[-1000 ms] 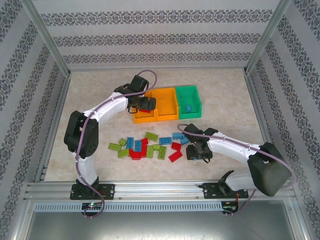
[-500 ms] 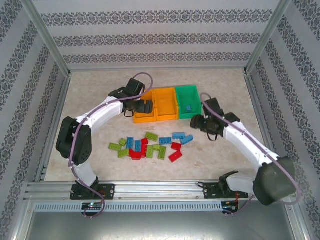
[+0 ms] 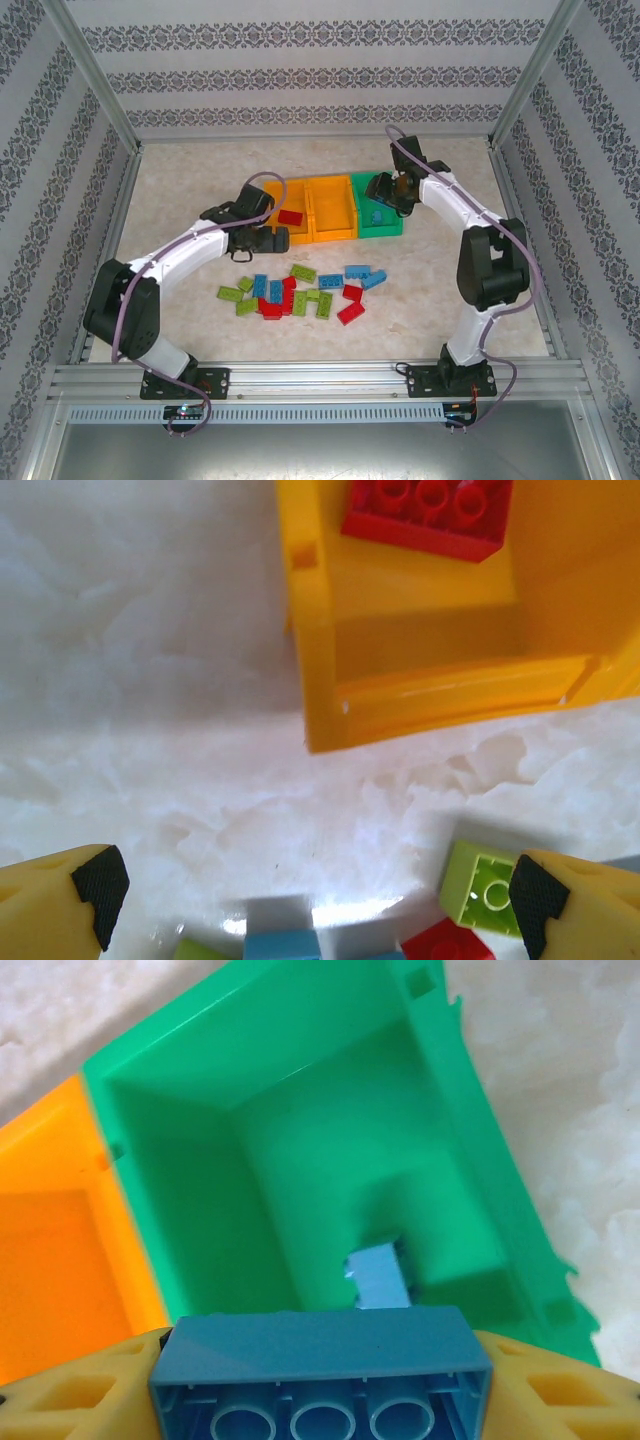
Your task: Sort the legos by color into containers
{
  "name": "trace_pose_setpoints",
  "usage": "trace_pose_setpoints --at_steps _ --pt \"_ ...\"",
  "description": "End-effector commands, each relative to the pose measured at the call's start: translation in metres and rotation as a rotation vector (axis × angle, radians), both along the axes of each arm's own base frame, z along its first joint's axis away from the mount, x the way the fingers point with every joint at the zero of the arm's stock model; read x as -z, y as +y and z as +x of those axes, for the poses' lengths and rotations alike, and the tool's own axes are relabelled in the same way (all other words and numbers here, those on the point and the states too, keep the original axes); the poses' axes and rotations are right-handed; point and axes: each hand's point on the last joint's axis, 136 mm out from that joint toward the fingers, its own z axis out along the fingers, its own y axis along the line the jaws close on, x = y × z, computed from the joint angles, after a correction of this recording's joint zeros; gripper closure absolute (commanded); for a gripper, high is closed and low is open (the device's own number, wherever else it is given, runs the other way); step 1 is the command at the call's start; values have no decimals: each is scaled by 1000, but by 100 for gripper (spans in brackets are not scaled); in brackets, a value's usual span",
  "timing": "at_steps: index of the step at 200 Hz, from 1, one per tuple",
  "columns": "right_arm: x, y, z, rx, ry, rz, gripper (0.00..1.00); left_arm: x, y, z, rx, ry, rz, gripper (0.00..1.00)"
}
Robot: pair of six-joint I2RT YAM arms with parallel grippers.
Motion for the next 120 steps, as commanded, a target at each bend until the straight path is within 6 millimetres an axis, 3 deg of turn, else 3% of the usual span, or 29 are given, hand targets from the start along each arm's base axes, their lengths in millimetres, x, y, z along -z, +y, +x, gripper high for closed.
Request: trace_pose_setpoints --at_steps 1,31,70,120 --pt "2 -6 12 43 15 -16 39 -2 8 -11 -66 16 -30 1" --pt "16 -3 20 41 51 -18 39 4 -13 -21 -8 54 -81 3" --pt "27 -2 19 41 76 -17 31 4 -43 -25 144 40 -49 3" --pt "25 -1 18 52 72 -6 25 15 -73 -32 278 93 -31 5"
